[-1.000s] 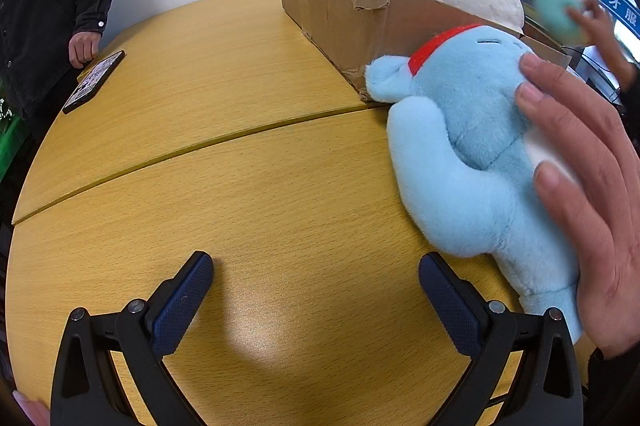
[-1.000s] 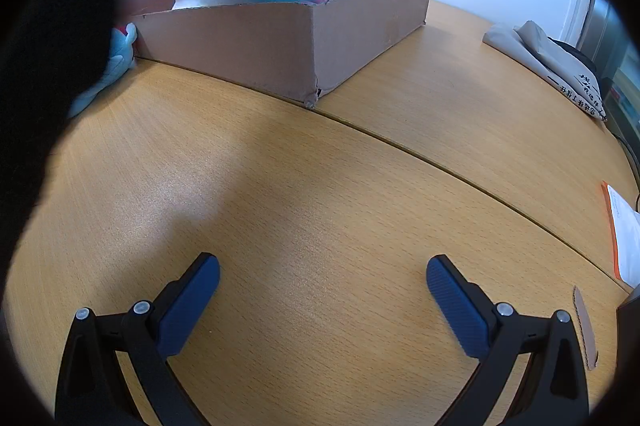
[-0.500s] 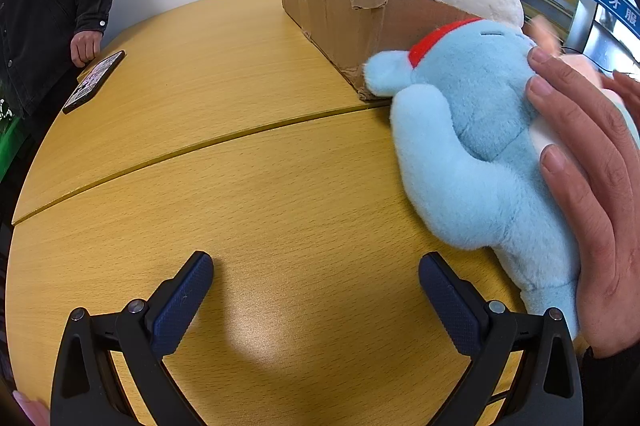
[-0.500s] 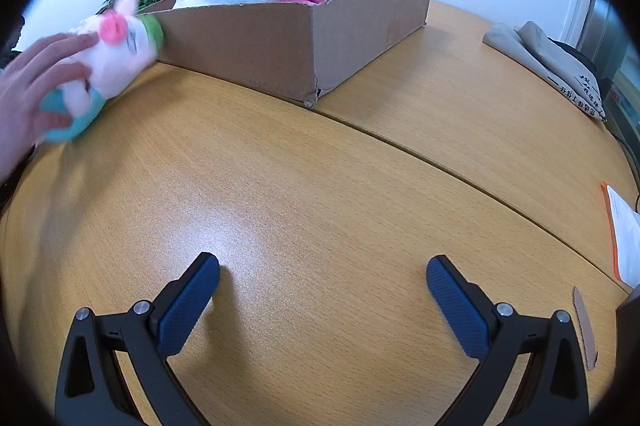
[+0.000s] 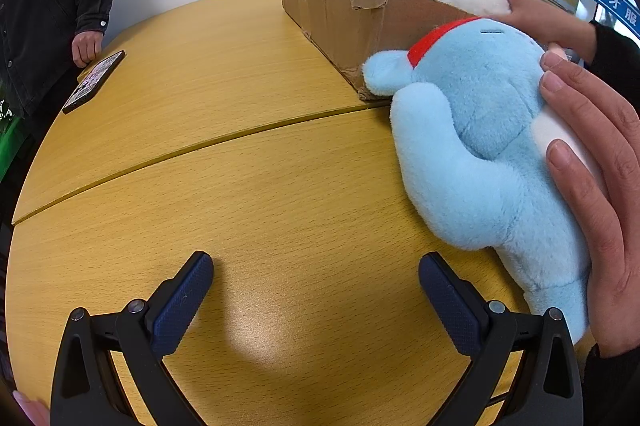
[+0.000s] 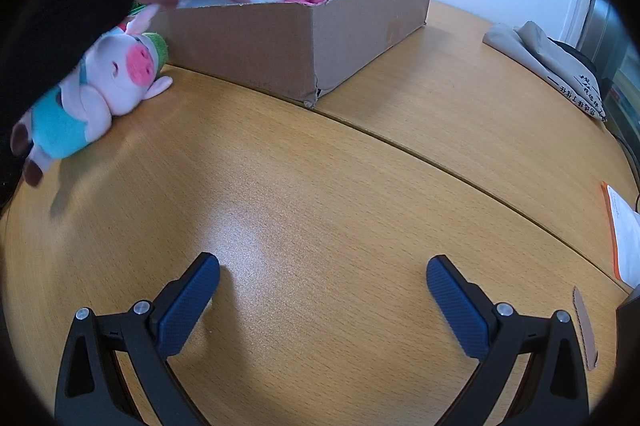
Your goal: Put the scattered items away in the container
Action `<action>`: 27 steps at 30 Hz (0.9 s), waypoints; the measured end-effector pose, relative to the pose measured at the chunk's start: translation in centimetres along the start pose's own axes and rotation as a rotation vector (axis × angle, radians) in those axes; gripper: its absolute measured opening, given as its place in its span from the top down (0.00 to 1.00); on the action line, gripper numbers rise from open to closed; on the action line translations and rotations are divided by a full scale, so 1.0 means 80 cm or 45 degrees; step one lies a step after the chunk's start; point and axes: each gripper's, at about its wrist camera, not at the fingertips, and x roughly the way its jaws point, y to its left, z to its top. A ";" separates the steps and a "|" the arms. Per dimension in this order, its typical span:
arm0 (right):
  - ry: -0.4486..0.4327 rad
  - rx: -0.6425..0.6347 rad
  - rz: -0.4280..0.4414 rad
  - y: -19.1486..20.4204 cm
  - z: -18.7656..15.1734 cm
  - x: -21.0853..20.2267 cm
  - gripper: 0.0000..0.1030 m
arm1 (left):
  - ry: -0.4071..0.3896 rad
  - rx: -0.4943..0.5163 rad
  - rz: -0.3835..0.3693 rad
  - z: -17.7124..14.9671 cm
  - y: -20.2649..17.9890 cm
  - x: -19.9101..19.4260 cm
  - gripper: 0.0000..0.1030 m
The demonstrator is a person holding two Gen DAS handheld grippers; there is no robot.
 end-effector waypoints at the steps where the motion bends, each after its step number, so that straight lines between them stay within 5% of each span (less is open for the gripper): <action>1: 0.000 0.000 0.000 0.000 0.000 0.000 0.00 | 0.000 0.000 0.000 0.000 0.000 0.000 0.00; 27: 0.001 0.002 0.002 -0.003 0.004 0.003 0.00 | 0.001 -0.002 0.000 -0.001 -0.002 -0.001 0.00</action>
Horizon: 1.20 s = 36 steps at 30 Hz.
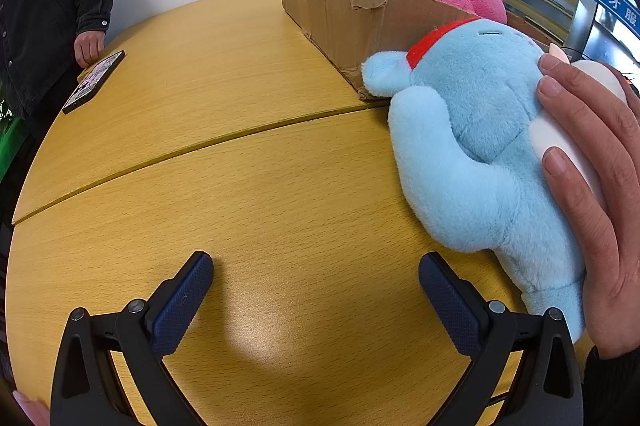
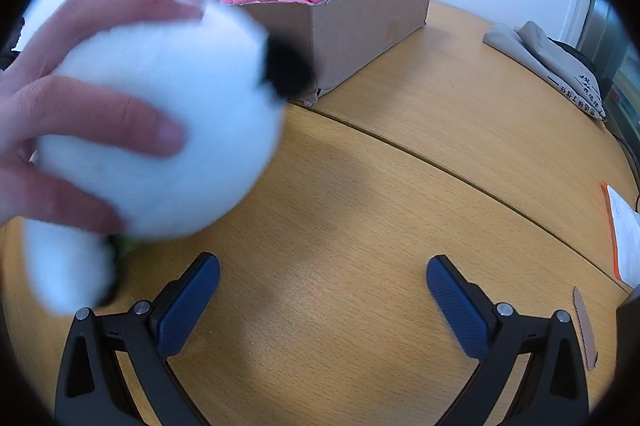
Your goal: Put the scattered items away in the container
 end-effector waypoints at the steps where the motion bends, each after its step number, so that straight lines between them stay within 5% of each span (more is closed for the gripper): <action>1: 0.000 0.000 0.000 0.000 0.000 0.000 0.00 | 0.000 0.000 0.000 0.000 0.000 0.000 0.00; 36: -0.001 0.001 0.000 0.002 -0.004 -0.002 0.00 | -0.001 -0.002 0.002 -0.002 -0.001 0.000 0.00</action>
